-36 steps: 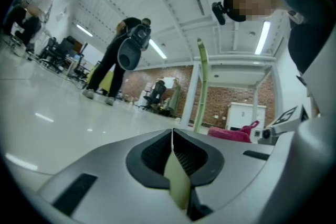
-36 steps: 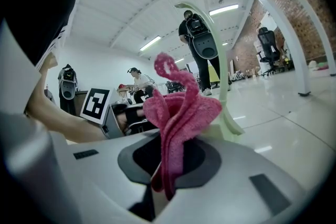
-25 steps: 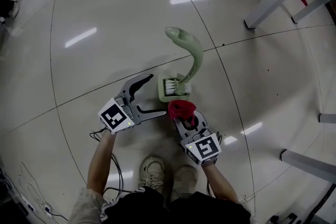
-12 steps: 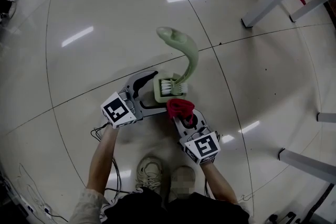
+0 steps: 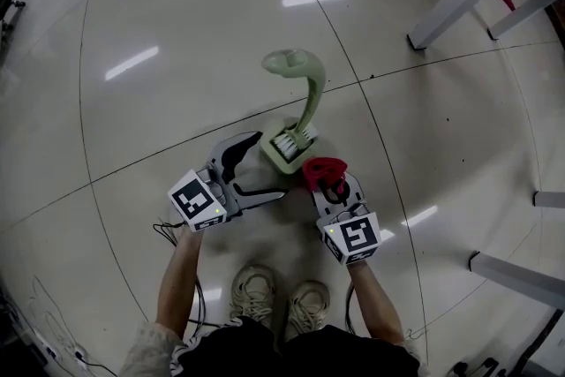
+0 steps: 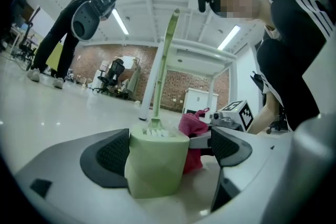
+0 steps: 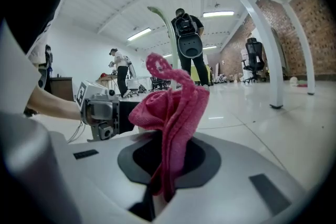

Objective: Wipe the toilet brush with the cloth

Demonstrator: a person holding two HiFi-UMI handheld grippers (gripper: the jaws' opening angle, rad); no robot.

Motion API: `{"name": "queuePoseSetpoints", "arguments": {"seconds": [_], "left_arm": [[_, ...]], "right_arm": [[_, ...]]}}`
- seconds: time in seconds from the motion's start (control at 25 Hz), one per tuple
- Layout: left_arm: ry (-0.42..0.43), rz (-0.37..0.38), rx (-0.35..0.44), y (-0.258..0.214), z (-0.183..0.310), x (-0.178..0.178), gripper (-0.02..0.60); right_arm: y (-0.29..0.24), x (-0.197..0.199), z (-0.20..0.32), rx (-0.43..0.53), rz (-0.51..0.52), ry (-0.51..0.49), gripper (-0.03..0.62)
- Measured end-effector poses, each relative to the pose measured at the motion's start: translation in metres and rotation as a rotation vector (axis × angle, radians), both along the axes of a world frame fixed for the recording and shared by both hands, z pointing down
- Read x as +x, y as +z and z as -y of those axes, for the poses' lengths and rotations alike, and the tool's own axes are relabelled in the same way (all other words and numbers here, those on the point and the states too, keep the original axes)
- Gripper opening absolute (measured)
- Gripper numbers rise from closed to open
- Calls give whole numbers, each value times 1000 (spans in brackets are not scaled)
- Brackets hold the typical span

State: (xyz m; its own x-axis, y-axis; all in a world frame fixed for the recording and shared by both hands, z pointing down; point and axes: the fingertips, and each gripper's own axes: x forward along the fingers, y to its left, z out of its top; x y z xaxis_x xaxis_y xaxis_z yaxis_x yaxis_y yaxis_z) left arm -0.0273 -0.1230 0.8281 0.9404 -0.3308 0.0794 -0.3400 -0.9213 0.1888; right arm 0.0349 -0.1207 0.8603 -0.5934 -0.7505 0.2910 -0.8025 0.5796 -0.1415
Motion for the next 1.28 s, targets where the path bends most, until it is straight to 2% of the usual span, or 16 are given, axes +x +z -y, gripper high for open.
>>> {"name": "queuePoseSetpoints", "arguments": {"seconds": [0.16,0.24,0.36,0.44,0.56,0.64,0.76,0.84,1.04,1.28], "left_arm": [[-8,-25,-22,-2,-19,0,466],[16,-35,-41,-2,-31,6,466],[68,-44,-59,-3,-51,17,466],[59,-51,-48,-5,-53,18,466],[-2,-57,-3,-16,-37,6,466],[-13,-39,24,-18,-21,-2,466],[9,-25,-12,-9,3,-3,466],[18,-29,-37,-2,13,1,466],[72,11,-54,11,7,19,466],[118,-4,-81,8,-14,28,466]], "right_arm": [[0,15,17,10,-30,39,32],[2,26,26,0,-34,71,31],[2,36,39,-2,-101,73,31],[-1,38,42,12,-110,78,32],[-3,39,31,0,-42,114,31],[-5,35,14,-29,20,132,32],[-3,24,-14,-73,94,144,32],[0,12,-26,-100,125,118,31],[1,-3,-16,-83,100,71,31],[2,28,31,-34,33,130,31]]}}
